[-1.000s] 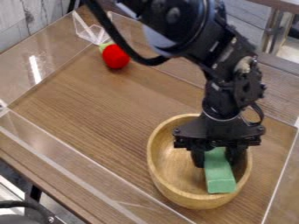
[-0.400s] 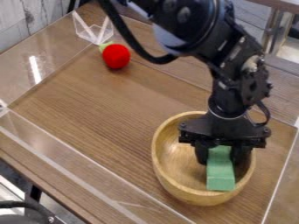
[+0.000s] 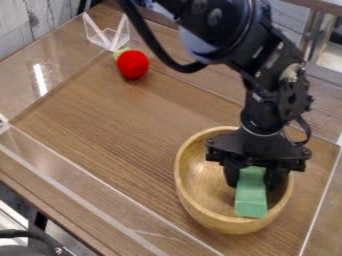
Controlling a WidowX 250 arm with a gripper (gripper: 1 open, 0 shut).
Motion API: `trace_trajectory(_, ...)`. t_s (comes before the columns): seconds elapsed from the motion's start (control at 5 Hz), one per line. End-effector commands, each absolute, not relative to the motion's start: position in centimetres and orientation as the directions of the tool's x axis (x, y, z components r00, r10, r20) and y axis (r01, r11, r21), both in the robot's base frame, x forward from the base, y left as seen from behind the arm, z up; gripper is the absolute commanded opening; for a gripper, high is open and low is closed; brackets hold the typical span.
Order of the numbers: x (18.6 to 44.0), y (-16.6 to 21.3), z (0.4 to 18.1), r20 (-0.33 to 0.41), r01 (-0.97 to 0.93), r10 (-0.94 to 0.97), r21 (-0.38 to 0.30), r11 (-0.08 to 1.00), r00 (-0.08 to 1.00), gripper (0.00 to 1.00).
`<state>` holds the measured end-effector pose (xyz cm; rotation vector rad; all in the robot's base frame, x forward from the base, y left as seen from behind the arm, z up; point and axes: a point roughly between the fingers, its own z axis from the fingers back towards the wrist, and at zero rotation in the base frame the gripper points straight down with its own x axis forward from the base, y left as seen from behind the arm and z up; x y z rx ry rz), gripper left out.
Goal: Remove the green stick from the brown bowl and put it on the table
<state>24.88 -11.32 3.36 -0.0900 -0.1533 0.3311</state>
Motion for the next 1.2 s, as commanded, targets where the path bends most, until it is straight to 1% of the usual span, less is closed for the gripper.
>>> trace_trajectory(0.0,24.0,-11.8,2.4,0.109,-0.260,0.268,-0.081,0.962,0.957,0.00)
trace_trajectory(0.8,23.2,-11.3,1.6,0.072,-0.201,0.204,-0.039,0.979,0.976,0.00)
trace_trajectory(1.0,23.3,-10.9,3.2,0.086,-0.193,0.195,-0.036,0.981,0.977,0.00)
